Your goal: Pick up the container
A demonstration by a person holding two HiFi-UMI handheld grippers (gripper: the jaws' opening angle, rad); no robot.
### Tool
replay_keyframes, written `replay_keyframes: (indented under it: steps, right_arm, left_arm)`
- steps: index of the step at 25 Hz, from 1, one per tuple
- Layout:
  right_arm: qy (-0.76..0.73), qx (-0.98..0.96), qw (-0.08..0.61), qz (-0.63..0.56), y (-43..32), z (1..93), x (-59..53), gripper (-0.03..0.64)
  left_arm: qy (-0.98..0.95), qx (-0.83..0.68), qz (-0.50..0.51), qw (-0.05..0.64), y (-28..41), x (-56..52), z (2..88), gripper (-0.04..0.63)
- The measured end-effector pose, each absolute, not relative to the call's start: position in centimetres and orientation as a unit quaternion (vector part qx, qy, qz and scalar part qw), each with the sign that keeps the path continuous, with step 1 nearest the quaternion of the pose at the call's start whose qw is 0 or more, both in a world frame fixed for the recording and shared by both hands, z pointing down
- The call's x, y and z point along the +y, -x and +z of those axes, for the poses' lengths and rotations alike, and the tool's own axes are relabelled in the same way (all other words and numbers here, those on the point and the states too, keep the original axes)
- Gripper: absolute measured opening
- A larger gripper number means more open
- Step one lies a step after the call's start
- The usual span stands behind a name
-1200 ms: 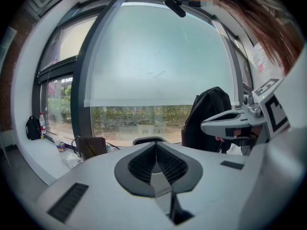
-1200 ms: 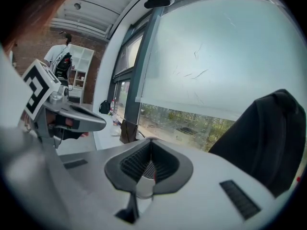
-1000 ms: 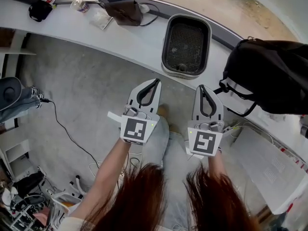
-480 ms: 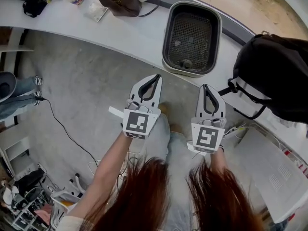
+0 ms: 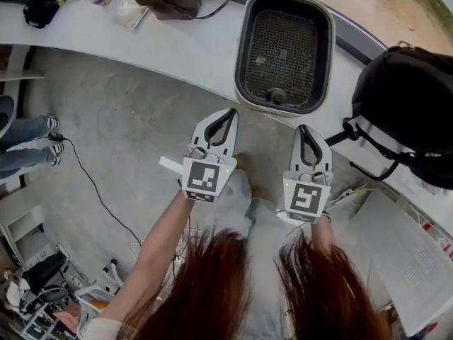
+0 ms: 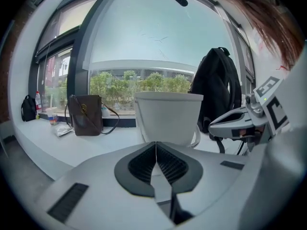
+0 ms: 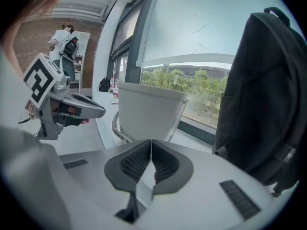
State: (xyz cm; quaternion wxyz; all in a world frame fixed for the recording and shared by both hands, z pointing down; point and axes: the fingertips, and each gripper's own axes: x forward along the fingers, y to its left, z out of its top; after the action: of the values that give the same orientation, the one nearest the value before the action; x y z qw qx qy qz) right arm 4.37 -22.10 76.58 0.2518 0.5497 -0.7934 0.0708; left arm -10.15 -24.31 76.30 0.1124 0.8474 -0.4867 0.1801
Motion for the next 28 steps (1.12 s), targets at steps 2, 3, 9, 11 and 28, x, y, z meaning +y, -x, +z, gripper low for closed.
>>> replay_keyframes:
  steps: [2, 3, 9, 11, 28]
  right_arm:
    - [-0.553, -0.790, 0.254, 0.076, -4.5, 77.6, -22.2, 0.025]
    - [-0.554, -0.789, 0.254, 0.078, -4.5, 78.1, -22.1, 0.025]
    - [-0.547, -0.790, 0.265, 0.080, -4.4, 80.9, -22.1, 0.025]
    - [-0.546, -0.790, 0.267, 0.082, -4.4, 81.7, -22.3, 0.025]
    - [-0.545, -0.793, 0.261, 0.077, -4.7, 84.1, -25.3, 0.025]
  left_arm:
    - [-0.848, -0.485, 0.182, 0.112, 10.1, -24.4, 77.1, 0.017]
    - [-0.849, -0.483, 0.184, 0.111, 10.0, -24.4, 77.5, 0.017]
    - [-0.849, -0.479, 0.192, 0.108, 10.1, -24.6, 79.9, 0.017]
    - [-0.850, -0.477, 0.199, 0.104, 10.2, -24.7, 80.8, 0.017]
    - [-0.861, -0.454, 0.213, 0.086, 8.3, -27.7, 84.1, 0.017]
